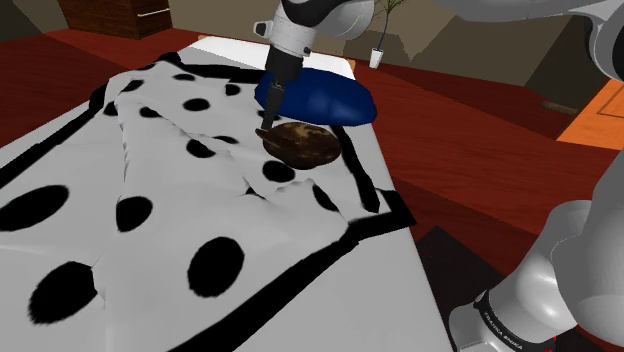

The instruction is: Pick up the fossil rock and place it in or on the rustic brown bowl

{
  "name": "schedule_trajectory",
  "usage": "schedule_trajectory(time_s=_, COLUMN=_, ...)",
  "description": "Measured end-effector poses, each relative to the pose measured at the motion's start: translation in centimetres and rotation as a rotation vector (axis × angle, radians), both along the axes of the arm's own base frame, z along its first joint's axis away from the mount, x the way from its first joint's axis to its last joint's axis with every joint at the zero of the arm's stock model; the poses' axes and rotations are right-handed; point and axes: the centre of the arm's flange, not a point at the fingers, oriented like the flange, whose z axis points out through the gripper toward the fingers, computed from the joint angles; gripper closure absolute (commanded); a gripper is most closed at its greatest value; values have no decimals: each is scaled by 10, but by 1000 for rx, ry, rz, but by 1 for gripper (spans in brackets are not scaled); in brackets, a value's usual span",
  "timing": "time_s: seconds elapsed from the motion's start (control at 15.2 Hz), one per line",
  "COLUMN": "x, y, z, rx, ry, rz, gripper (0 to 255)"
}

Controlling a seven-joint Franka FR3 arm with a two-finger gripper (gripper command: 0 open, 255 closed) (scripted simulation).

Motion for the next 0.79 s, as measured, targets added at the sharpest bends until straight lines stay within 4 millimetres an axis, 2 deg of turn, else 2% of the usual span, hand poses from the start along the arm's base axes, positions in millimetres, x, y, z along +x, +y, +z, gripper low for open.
schedule_trajectory(time_s=0.33, x=0, y=1, z=-2, rx=0, ry=-1, rz=0, gripper=0)
schedule_trajectory(time_s=0.4, x=0, y=1, z=-2, rx=0, ry=-1, rz=0, gripper=255)
schedule_trajectory(time_s=0.79, x=0, y=1, z=-2, rx=0, ry=-1, rz=0, gripper=255)
